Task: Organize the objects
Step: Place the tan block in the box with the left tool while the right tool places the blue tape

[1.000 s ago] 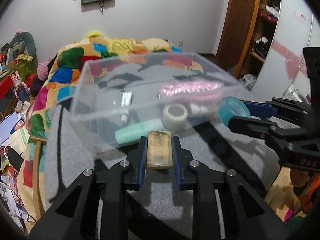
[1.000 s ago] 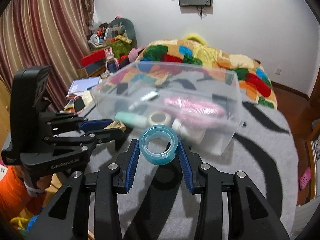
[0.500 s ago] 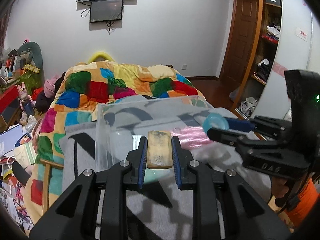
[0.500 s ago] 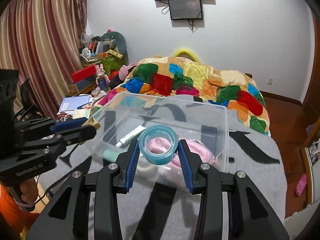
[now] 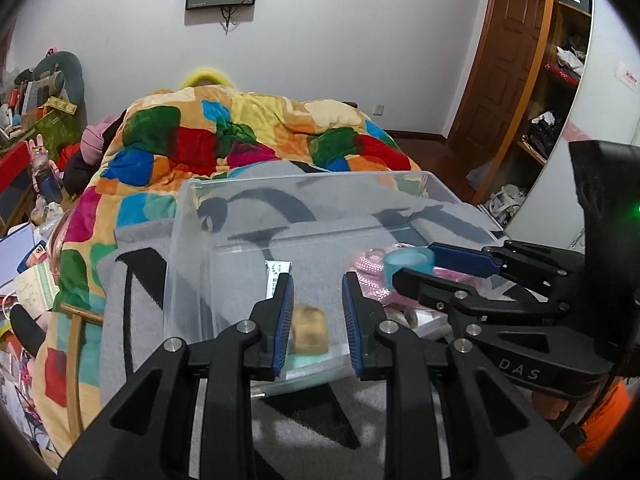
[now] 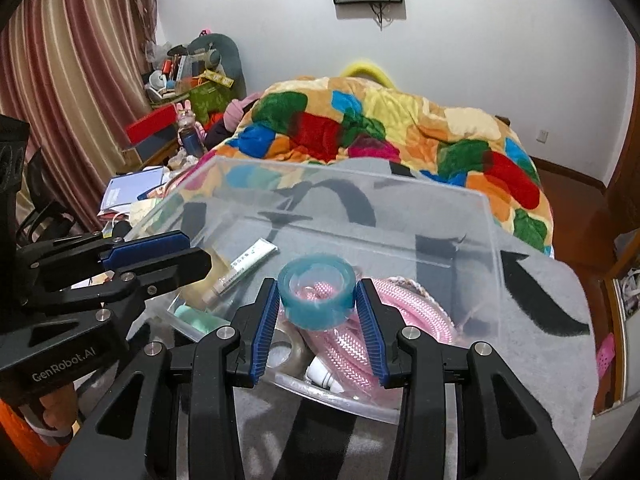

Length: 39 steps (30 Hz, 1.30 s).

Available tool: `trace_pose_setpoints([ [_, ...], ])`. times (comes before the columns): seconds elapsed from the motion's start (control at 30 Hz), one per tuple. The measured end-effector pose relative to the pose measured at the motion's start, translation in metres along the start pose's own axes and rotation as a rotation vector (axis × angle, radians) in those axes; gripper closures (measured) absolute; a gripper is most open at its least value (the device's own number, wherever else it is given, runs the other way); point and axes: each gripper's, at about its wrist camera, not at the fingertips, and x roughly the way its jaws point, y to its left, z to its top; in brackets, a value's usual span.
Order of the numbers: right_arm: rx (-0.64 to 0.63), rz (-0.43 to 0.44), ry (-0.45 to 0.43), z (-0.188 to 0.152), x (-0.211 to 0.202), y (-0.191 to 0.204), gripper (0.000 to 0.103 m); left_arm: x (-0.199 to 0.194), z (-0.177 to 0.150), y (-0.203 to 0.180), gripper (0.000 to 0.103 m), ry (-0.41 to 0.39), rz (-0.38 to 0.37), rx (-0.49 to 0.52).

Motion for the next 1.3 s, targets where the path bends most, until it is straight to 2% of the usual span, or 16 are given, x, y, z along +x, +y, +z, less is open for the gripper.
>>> trace_pose_setpoints([
  [0.1,0.006,0.006,0.010,-0.002,-0.002,-0.002,0.055,-0.009,-0.001,-0.001,0.080,-0.018,-0.001,0.005],
  [0.3,-0.017,-0.003,-0.042,-0.007,-0.027,0.003,0.054,-0.031,-0.003,-0.004,0.077,-0.071,0.019,0.021],
  [0.37,-0.021,-0.007,-0.063,-0.009,-0.037,0.006,0.052,-0.039,-0.006,-0.005,0.070,-0.090,0.018,0.021],
  [0.47,-0.029,-0.007,-0.113,-0.016,-0.058,0.009,0.039,-0.051,-0.012,-0.006,0.059,-0.120,0.019,0.017],
  [0.6,-0.042,-0.034,-0.170,-0.026,-0.079,0.011,0.029,-0.061,-0.021,-0.010,0.046,-0.153,0.021,0.017],
  [0.67,-0.043,-0.037,-0.185,-0.032,-0.086,0.012,0.028,-0.064,-0.027,-0.011,0.036,-0.165,0.025,0.019],
  [0.87,-0.058,-0.058,-0.188,-0.047,-0.089,0.015,0.021,-0.067,-0.046,-0.017,0.018,-0.173,0.033,0.033],
  [1.03,-0.059,-0.063,-0.164,-0.058,-0.079,0.015,0.021,-0.061,-0.058,-0.017,0.014,-0.156,0.028,0.019],
  [1.3,-0.047,-0.059,-0.143,-0.063,-0.072,0.010,0.021,-0.052,-0.063,-0.016,0.014,-0.126,0.028,0.001],
])
